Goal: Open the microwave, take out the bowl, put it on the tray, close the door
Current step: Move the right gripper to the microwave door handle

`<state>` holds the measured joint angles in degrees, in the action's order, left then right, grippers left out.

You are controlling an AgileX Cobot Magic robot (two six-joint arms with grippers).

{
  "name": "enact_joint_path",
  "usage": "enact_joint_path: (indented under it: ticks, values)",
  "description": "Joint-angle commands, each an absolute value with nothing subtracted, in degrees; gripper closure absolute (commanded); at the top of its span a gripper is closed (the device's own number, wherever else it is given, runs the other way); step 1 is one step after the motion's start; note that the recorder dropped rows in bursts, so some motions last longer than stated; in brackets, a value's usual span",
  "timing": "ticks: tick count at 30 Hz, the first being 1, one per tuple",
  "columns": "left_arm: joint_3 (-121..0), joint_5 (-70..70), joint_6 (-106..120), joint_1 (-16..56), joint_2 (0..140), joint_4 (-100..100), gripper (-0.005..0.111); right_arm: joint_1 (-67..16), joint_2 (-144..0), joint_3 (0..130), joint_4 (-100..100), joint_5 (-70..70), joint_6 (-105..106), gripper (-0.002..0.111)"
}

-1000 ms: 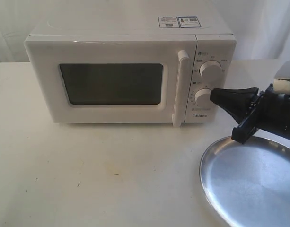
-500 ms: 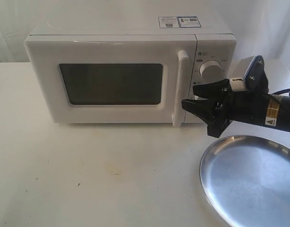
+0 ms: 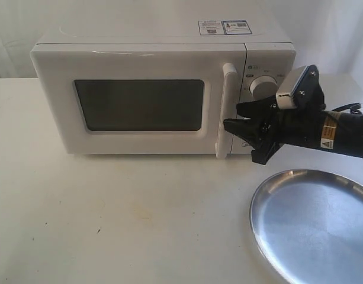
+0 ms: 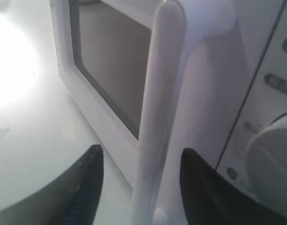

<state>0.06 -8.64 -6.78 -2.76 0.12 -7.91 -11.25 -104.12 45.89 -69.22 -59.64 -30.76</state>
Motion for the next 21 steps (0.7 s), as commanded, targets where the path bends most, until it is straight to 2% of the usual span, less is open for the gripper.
enact_joint_path:
  ticks: [1,6,9,15,18,19,21]
  values:
    - [0.0,-8.5,-7.2,-2.7,0.0,-7.7,0.107,-13.3,-108.3,48.9,-68.9,-59.3,-31.3,0.062]
    - [0.0,-8.5,-7.2,-2.7,0.0,-7.7,0.107,-14.2,-110.3,51.1,-67.7,-59.7,-30.8,0.062]
    - [0.0,-8.5,-7.2,-2.7,0.0,-7.7,0.107,-14.2,-110.4,51.3,-67.4,-63.2,-29.6,0.067]
    - [0.0,-8.5,-7.2,-2.7,0.0,-7.7,0.107,-14.2,-110.4,51.3,-64.4,-67.1,-26.6,0.083]
    - [0.0,-8.5,-7.2,-2.7,0.0,-7.7,0.107,-14.2,-110.4,51.3,-63.7,-66.0,-25.0,0.105]
    - [0.0,-8.5,-7.2,-2.7,0.0,-7.7,0.107,-14.2,-110.4,51.3,-63.5,-66.2,-24.6,0.108]
    - [0.0,-8.5,-7.2,-2.7,0.0,-7.7,0.107,-14.2,-110.4,51.3,-63.6,-67.4,-24.5,0.108]
